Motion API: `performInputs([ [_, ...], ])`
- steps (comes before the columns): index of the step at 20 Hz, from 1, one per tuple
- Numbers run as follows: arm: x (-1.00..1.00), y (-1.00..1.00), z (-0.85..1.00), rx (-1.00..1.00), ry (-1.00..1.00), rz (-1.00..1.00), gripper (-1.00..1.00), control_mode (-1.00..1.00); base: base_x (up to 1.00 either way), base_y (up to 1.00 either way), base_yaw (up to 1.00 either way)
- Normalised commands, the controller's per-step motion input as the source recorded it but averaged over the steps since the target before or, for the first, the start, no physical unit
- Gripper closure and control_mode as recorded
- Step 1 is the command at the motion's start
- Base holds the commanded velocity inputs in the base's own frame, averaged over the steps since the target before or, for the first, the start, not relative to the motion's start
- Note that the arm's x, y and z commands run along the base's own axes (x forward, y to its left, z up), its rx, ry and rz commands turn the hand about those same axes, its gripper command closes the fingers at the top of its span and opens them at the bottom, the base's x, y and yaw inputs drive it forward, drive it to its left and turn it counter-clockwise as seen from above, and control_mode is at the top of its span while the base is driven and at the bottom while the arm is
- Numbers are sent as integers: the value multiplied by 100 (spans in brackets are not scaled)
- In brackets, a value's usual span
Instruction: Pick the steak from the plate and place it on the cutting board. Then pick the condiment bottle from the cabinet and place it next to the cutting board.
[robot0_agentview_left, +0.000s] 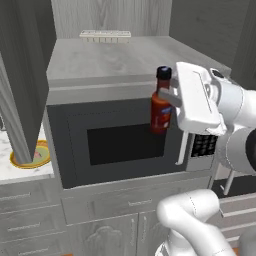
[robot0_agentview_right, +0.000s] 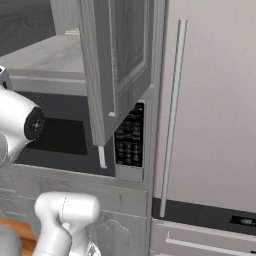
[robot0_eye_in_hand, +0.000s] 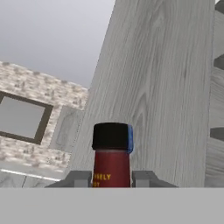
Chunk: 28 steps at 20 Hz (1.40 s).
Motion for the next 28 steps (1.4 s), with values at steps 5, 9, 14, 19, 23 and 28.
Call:
performInputs([
  [5,-59,-20,-22,0,0,8,100,-100,0,0,0],
  [9,-69,-12,-22,0,0,8,100,-100,0,0,0],
  [14,-72,-9,-22,0,0,7,100,-100,0,0,0],
  [19,-69,-5,-27,0,0,6,100,-100,0,0,0],
  [23,-66,0,-33,0,-1,3,100,-100,0,0,0],
  [28,-51,0,-20,0,-1,2,100,-100,0,0,0],
])
